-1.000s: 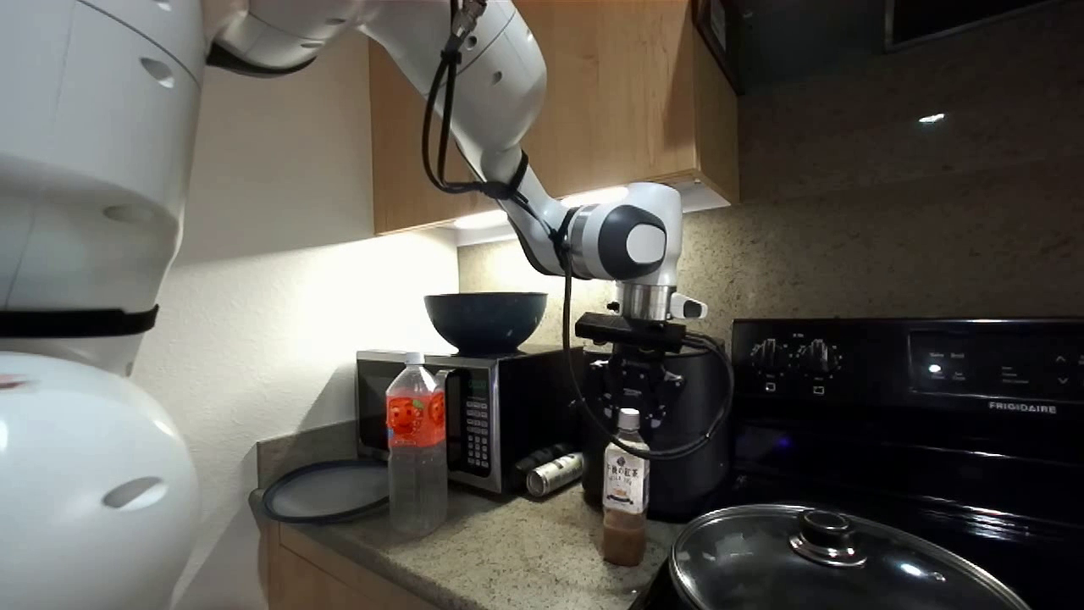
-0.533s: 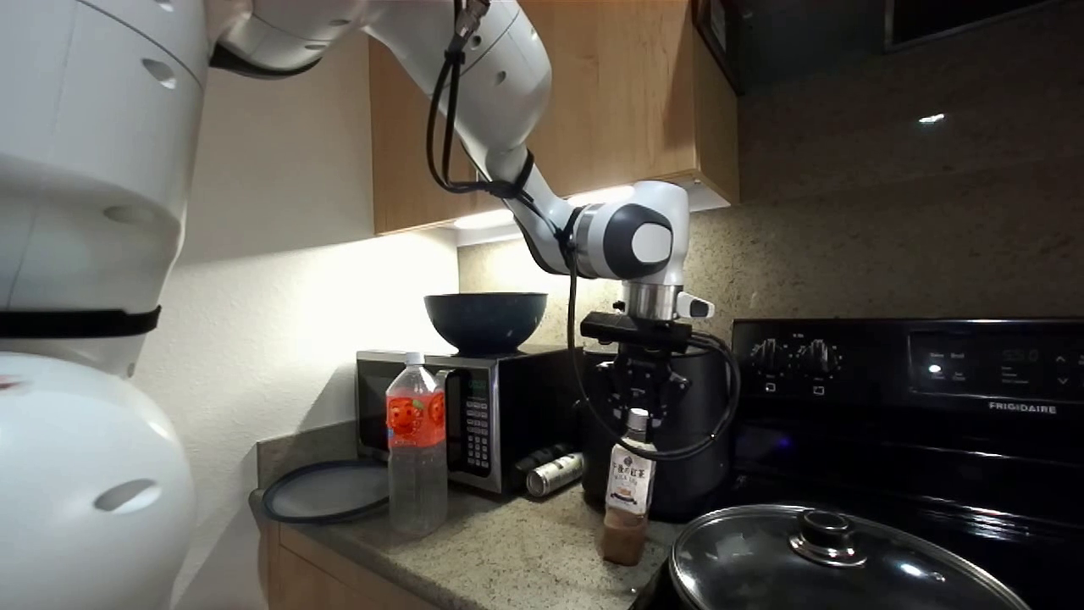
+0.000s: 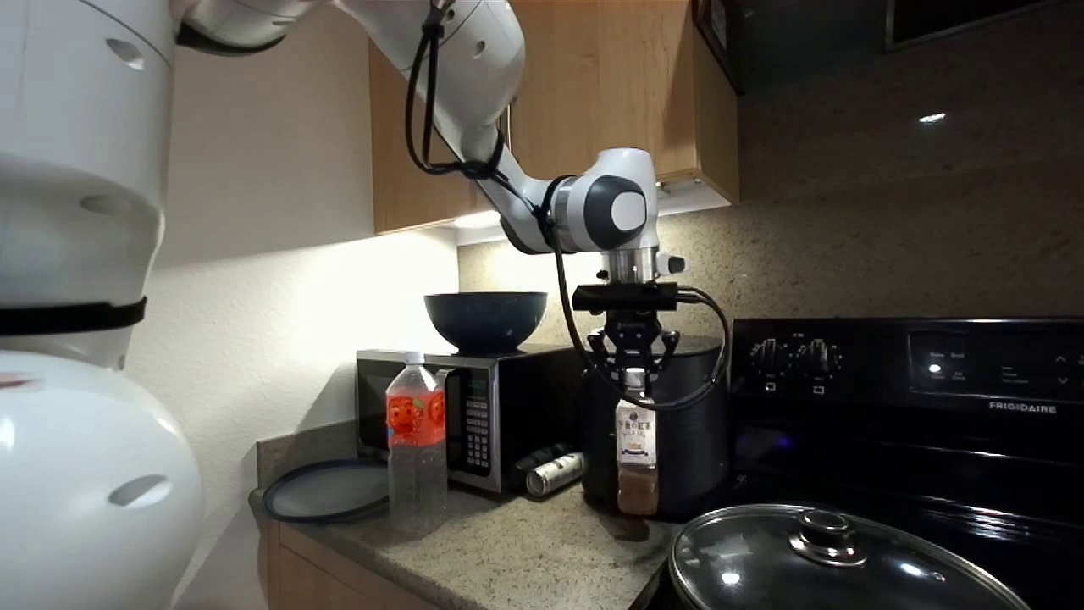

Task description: Put the right bottle on the top of the microwave

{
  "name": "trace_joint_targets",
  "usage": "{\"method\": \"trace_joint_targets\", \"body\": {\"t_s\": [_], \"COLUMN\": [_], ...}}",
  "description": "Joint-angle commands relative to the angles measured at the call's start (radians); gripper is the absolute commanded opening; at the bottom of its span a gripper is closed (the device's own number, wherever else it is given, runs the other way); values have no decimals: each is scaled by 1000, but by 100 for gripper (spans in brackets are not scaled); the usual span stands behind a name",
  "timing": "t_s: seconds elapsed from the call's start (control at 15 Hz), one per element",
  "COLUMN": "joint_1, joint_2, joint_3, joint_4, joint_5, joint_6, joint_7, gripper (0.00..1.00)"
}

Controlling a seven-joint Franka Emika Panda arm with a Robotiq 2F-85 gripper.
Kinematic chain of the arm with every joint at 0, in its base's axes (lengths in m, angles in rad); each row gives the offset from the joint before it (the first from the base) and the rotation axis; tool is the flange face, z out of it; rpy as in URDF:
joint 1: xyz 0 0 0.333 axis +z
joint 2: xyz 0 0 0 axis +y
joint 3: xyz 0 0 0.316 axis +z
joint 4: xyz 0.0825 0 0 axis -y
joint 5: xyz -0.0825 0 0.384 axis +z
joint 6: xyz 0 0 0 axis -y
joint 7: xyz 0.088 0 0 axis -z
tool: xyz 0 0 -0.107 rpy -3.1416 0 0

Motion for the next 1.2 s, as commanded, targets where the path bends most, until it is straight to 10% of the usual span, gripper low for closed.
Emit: {"method": "trace_joint_targets", "body": {"t_s": [0.0, 0.67, 0.73, 0.87, 0.93, 1.13], "joint_1": [27, 98, 102, 101, 90, 96], "joint_2": [-146, -333, -318, -320, -318, -328], "joint_3": [23, 17, 30, 17, 25, 44], "joint_4": [-70, -195, -143, -173, -175, -173], "joint_5": [-64, -131, -151, -152, -173, -217], "joint_6": [87, 496, 382, 450, 468, 517], "joint_7": [-18, -7, 10, 11, 29, 12], "gripper": [12, 12, 37, 37, 12, 12]}}
